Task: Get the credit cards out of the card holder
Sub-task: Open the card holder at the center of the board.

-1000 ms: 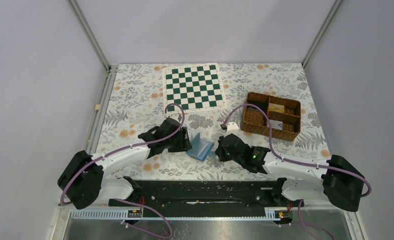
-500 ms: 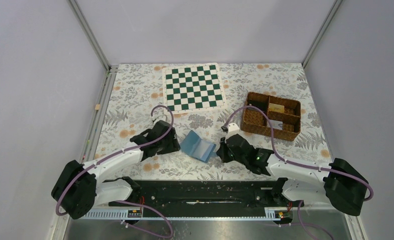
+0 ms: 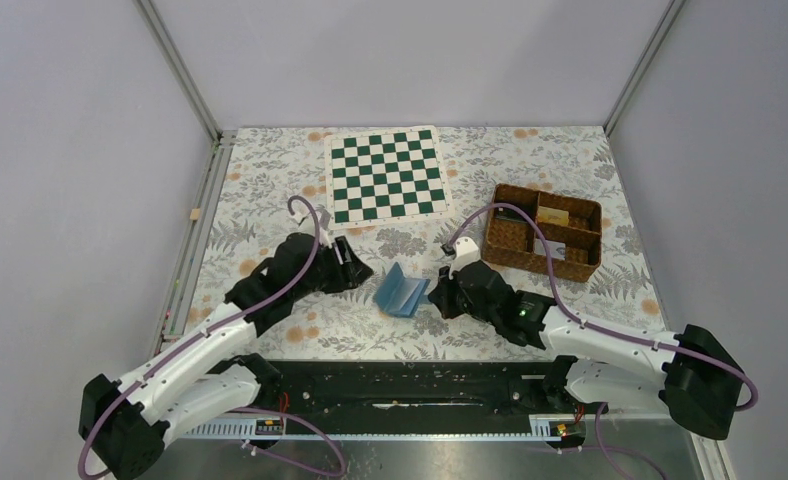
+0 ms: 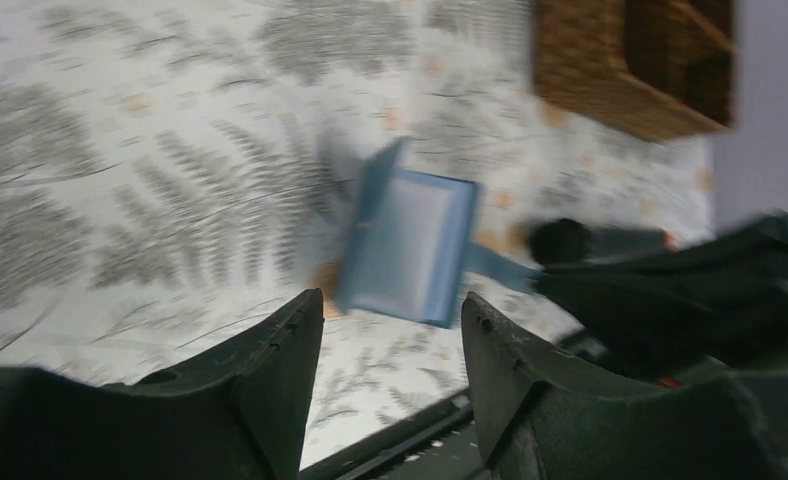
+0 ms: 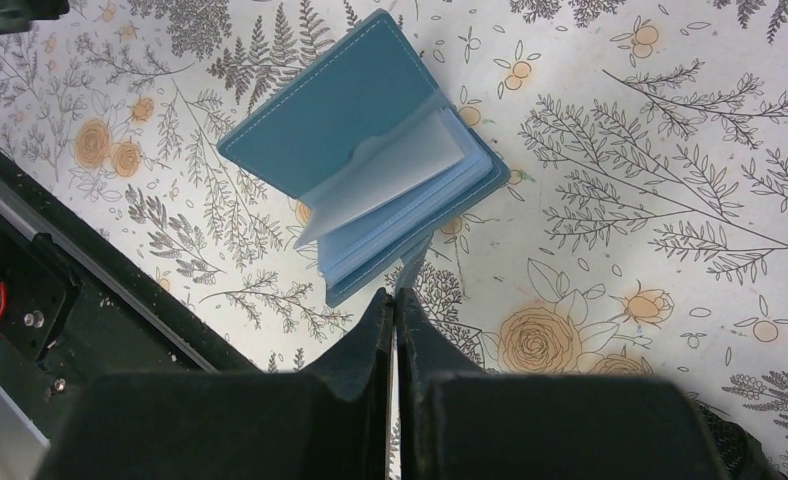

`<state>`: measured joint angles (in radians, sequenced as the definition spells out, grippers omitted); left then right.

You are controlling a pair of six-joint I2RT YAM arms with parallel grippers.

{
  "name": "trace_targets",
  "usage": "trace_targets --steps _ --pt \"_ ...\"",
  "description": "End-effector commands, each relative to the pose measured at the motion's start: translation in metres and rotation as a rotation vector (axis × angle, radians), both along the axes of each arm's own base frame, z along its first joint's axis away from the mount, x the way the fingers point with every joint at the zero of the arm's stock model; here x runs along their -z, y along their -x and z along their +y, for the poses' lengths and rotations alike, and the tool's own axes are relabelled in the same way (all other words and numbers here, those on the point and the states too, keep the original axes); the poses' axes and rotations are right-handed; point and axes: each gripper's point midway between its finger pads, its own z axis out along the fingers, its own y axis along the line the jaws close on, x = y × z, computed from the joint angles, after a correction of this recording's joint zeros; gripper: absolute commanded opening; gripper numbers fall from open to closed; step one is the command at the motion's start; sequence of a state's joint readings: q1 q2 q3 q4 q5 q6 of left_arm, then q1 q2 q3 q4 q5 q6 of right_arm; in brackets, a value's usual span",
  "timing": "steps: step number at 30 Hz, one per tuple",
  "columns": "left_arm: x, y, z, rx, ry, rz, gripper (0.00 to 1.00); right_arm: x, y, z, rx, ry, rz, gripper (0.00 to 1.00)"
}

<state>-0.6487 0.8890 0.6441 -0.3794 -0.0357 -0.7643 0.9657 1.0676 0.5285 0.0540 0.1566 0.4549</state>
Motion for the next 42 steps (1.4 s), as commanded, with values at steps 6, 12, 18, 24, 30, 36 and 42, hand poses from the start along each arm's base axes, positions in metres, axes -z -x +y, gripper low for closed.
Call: trace_targets --steps 6,12,18,24,30,36,42 --pt "-0.029 0.024 -0.083 0.402 0.19 -0.042 0.53 -0.022 -0.008 0.014 -0.025 -0.04 -0.032 0.0" --pt "0.019 0.018 -0.093 0.444 0.062 0.033 0.69 -0.023 -0.008 0.01 -0.021 -0.038 -0.038 0.0" --pt "0.026 0.022 -0.114 0.5 0.091 0.055 0.69 -0.02 -0.006 0.006 -0.012 -0.042 -0.034 0.0" --pt "0.046 0.012 -0.107 0.438 0.005 0.083 0.61 -0.017 -0.006 0.003 -0.007 -0.036 -0.032 0.0" --pt "0.068 0.013 -0.104 0.434 -0.043 0.109 0.64 -0.007 -0.008 -0.004 0.012 -0.022 -0.025 0.0" --pt "0.084 0.014 -0.104 0.443 -0.067 0.133 0.68 0.012 -0.007 -0.013 0.024 -0.012 0.004 0.0" --pt "0.092 0.013 -0.109 0.453 -0.085 0.147 0.72 0.022 -0.006 -0.017 0.024 -0.009 0.025 0.0"
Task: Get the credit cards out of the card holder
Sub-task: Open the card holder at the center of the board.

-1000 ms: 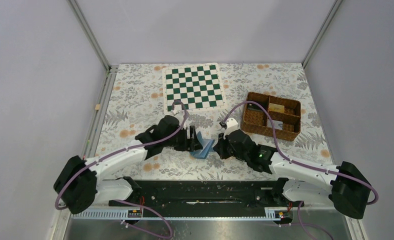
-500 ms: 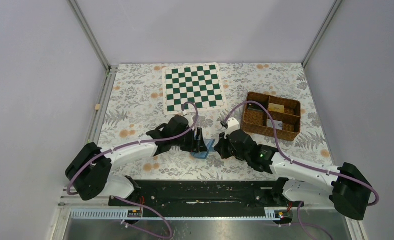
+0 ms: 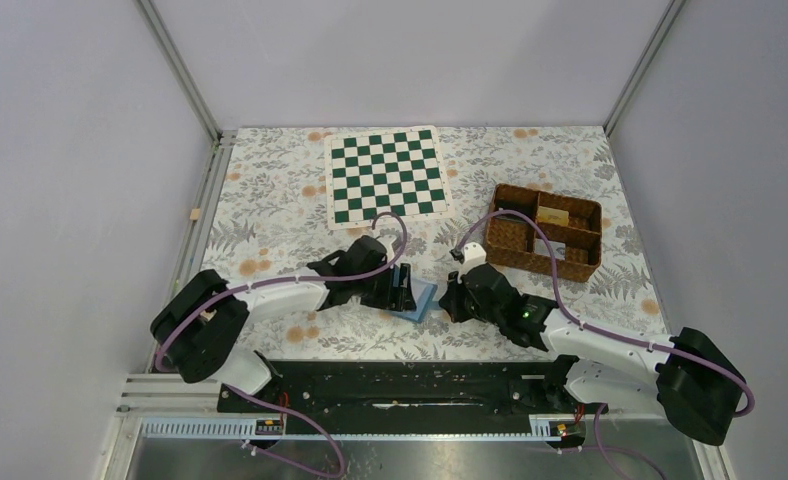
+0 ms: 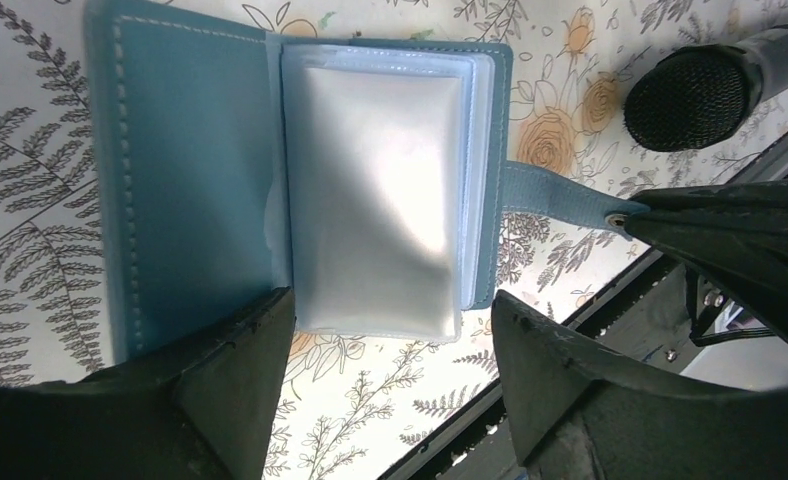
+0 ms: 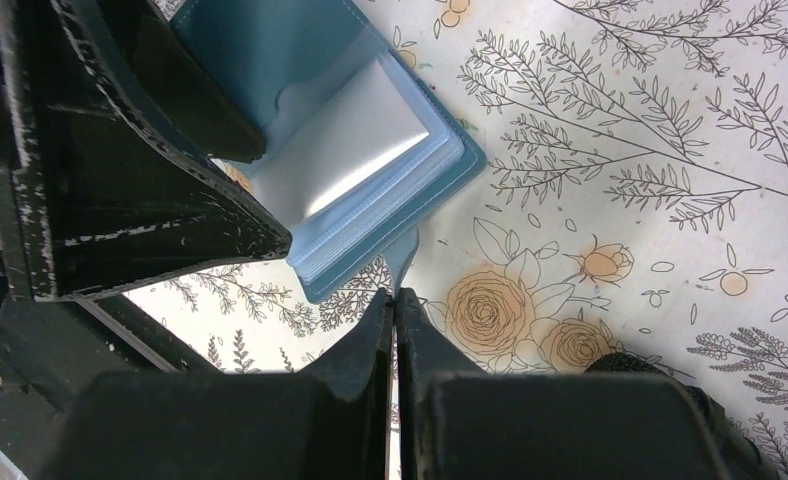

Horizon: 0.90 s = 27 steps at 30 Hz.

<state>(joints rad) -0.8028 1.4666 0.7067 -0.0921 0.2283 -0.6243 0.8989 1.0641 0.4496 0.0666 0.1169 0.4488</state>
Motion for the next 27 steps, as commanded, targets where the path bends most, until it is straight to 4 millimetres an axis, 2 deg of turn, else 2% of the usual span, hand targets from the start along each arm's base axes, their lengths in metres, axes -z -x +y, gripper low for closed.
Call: trace_targets --steps 1,16,18,20,24,27 --pt "-0.004 -0.013 -0.013 0.014 0.003 -0.059 0.72 -0.009 -0.005 0.007 -0.007 -0.058 -0.028 0.0" --pt "0.014 -0.015 -0.012 -0.002 -0.175 -0.113 0.77 -0.012 -0.005 0.011 -0.01 -0.077 -0.02 0.0" --pt "0.016 -0.017 -0.006 -0.022 -0.227 -0.134 0.76 -0.012 -0.005 0.01 -0.005 -0.072 -0.022 0.0" --pt "0.015 -0.018 -0.004 -0.03 -0.25 -0.154 0.71 -0.011 -0.005 0.009 -0.001 -0.068 -0.025 0.0" --pt "0.009 -0.018 0.0 -0.047 -0.251 -0.165 0.52 -0.011 -0.007 0.005 0.008 -0.051 -0.034 0.0" --pt "0.006 -0.014 0.002 -0.055 -0.233 -0.164 0.44 -0.01 -0.01 0.0 0.024 -0.038 -0.037 0.0"
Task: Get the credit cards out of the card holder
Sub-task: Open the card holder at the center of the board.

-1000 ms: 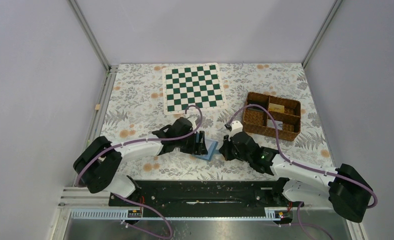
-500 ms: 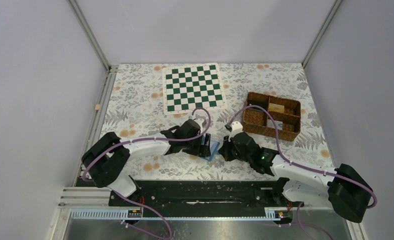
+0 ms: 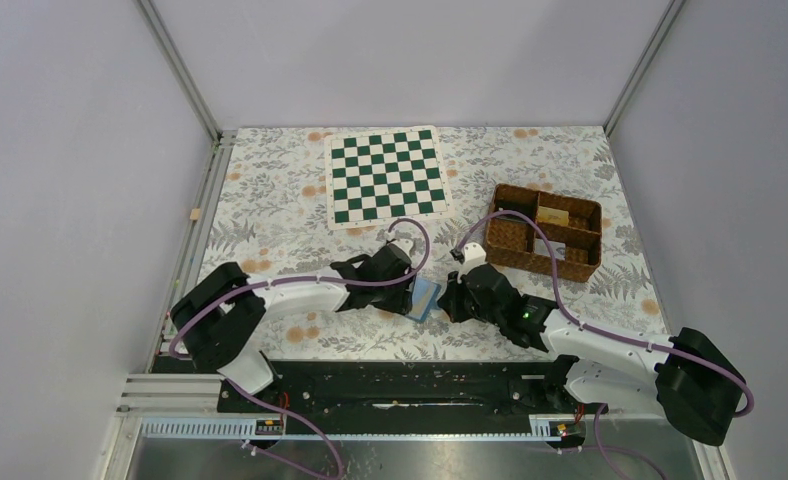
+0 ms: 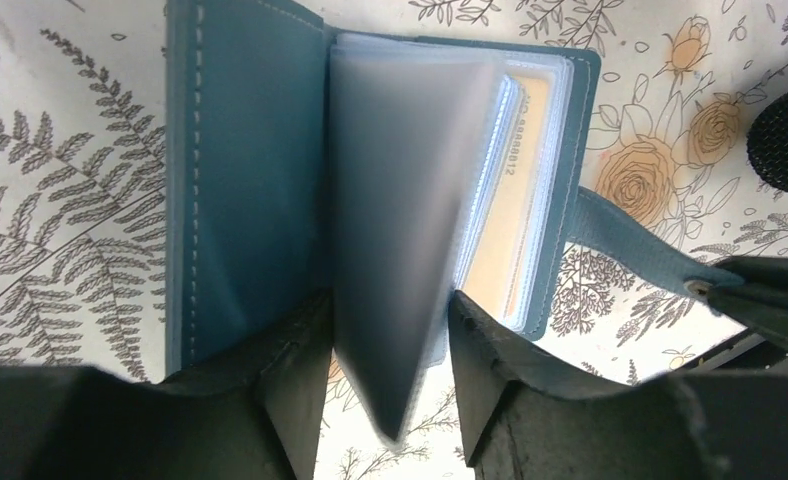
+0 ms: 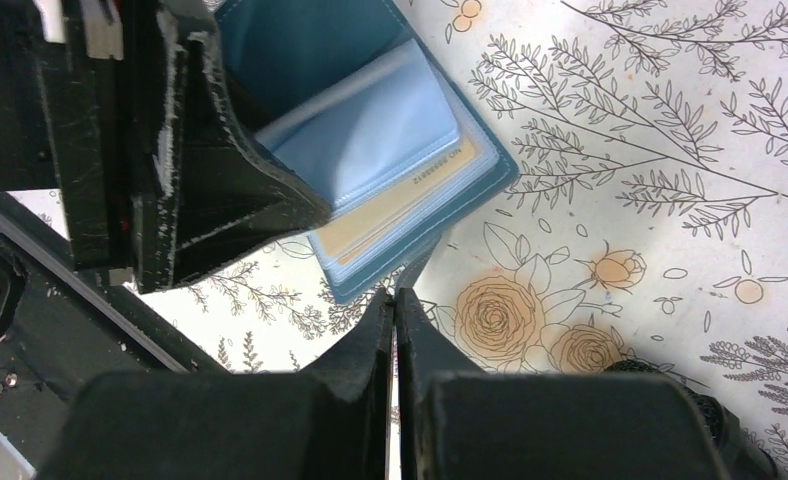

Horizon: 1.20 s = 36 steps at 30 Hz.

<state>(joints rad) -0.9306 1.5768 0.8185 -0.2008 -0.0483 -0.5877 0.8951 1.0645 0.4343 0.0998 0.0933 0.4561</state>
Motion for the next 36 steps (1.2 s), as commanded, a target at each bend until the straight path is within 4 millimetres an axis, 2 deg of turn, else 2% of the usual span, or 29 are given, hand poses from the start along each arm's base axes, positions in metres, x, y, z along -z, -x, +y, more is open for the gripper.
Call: trace_targets --steps 1,5,11,15,19,24,29,33,36 --pt "-0.015 -0.004 0.006 -0.033 0.014 -0.048 0.42 -0.009 -0.012 -0.005 0.04 -0.008 -0.039 0.02" --pt "-0.014 0.009 0.002 -0.026 0.079 -0.002 0.38 -0.01 -0.015 -0.01 0.059 -0.017 -0.033 0.12" --pt "-0.021 0.03 -0.007 -0.038 0.209 0.09 0.37 -0.018 -0.019 -0.015 0.085 -0.021 -0.03 0.22" --pt "-0.025 0.034 -0.009 -0.074 0.253 0.121 0.36 -0.021 -0.017 -0.022 0.157 -0.013 0.033 0.31" --pt "-0.031 0.035 -0.009 -0.12 0.295 0.137 0.35 -0.032 -0.008 -0.011 0.163 -0.096 0.104 0.36" --pt "-0.029 0.028 0.002 -0.161 0.265 0.121 0.41 -0.054 -0.002 0.019 0.09 -0.271 0.14 0.34" --pt "-0.033 0.028 0.005 -0.174 0.275 0.119 0.42 -0.06 0.0 0.05 0.028 -0.385 0.214 0.26" --pt "-0.032 0.027 0.01 -0.19 0.264 0.109 0.42 -0.047 -0.004 0.063 0.042 -0.395 0.282 0.21" --pt "-0.031 0.024 0.017 -0.208 0.246 0.101 0.4 -0.027 -0.009 0.061 0.085 -0.353 0.308 0.17"
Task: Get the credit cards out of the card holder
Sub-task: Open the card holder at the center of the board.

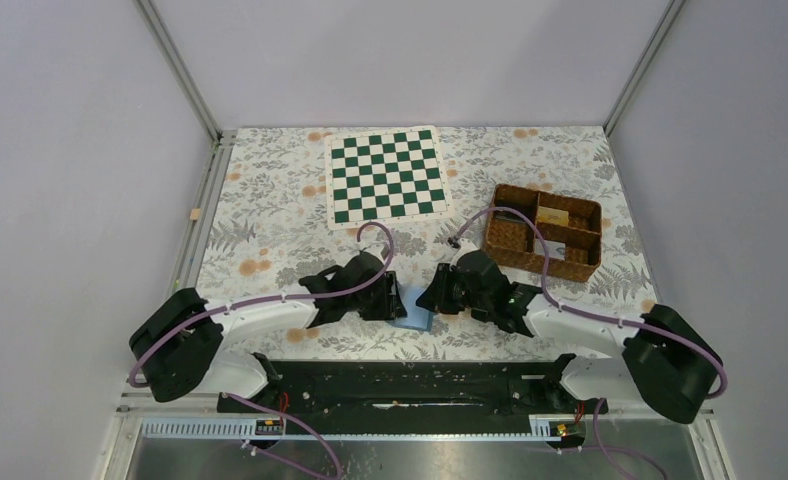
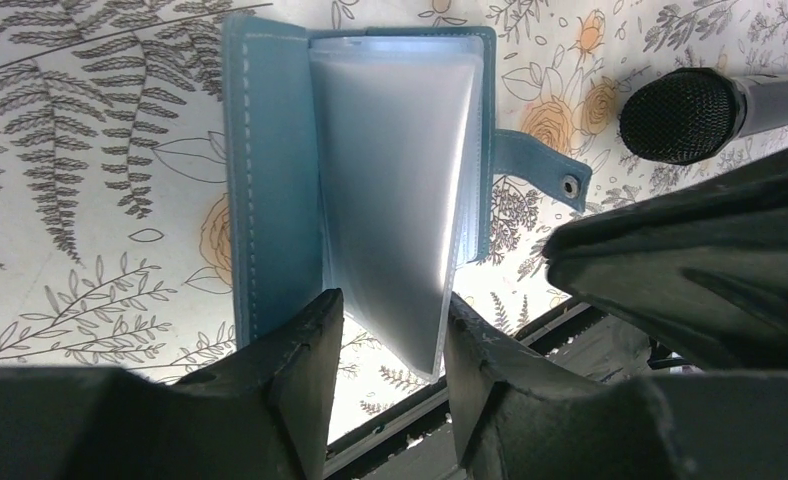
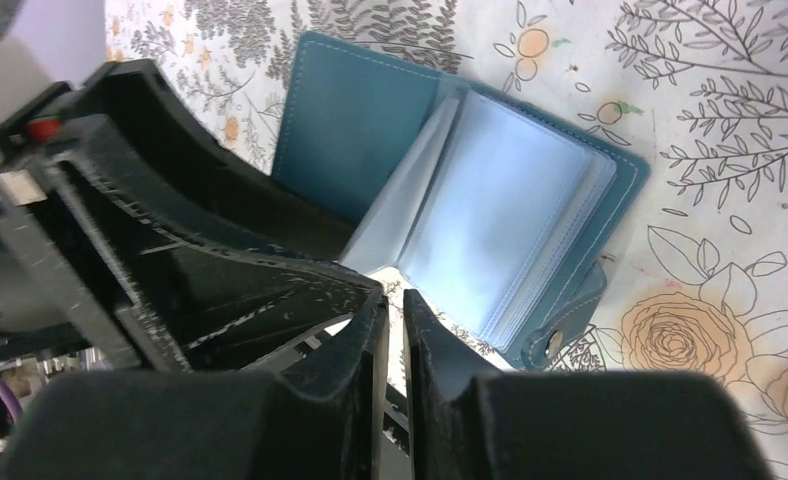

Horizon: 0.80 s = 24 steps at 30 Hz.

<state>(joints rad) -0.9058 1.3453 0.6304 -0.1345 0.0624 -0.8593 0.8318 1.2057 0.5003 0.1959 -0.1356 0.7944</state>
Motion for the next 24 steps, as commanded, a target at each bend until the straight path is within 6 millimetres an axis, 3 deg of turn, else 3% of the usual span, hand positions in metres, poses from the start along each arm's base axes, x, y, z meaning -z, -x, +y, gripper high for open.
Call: trace_targets --steps 1,7,13,20,24 --pt "-0.006 -0.009 0.01 -0.048 -0.009 -0.033 0.4 -0.006 -0.013 0.015 0.033 -0.053 0.013 0.16" --pt "-0.008 -0.016 0.026 -0.096 -0.047 -0.063 0.38 0.028 -0.013 0.001 0.075 0.034 0.045 0.13" --pt "-0.016 -0.025 0.043 -0.133 -0.134 -0.106 0.37 0.046 -0.013 -0.005 0.077 0.091 0.053 0.13" --pt "-0.042 -0.031 0.039 -0.133 -0.1 -0.14 0.38 0.064 -0.012 -0.008 0.08 0.121 0.074 0.1" --pt "-0.073 -0.03 0.021 -0.015 -0.046 -0.202 0.39 0.064 -0.011 -0.007 0.077 0.116 0.075 0.1"
